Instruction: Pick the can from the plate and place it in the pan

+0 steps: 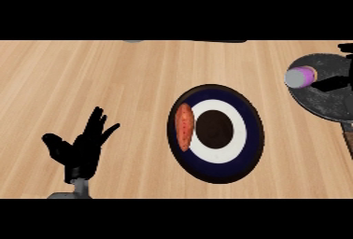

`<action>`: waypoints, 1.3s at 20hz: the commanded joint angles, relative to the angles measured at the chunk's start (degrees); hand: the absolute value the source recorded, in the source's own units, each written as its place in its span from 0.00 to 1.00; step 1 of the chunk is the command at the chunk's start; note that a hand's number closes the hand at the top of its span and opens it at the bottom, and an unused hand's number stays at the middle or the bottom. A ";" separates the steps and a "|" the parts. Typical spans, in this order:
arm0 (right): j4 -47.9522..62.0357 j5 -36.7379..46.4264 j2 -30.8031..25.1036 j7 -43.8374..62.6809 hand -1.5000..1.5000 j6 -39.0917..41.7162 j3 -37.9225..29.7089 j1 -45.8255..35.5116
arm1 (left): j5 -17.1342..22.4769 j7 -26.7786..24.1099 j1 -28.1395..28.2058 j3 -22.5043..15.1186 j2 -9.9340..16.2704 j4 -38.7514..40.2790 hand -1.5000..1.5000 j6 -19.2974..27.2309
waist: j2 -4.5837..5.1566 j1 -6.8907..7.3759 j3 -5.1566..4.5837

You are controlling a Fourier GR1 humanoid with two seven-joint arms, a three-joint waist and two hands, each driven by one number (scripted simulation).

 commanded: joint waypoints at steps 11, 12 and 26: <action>2.15 -27.83 -3.96 -23.15 0.00 16.72 -23.74 -1.05 | 1.15 0.00 3.43 1.80 0.99 0.98 0.50 -0.51 | -0.65 -2.26 -0.19; 2.78 -28.73 -5.79 -22.30 0.00 18.97 -24.61 -2.06 | -1.07 -0.47 3.52 -0.11 0.09 1.05 0.50 0.76 | -0.65 -2.27 -0.21; 2.21 -36.13 -8.26 -34.19 0.00 43.61 -24.90 9.53 | 0.09 -0.47 5.01 2.61 0.87 1.87 0.50 0.00 | -1.96 -4.42 -0.56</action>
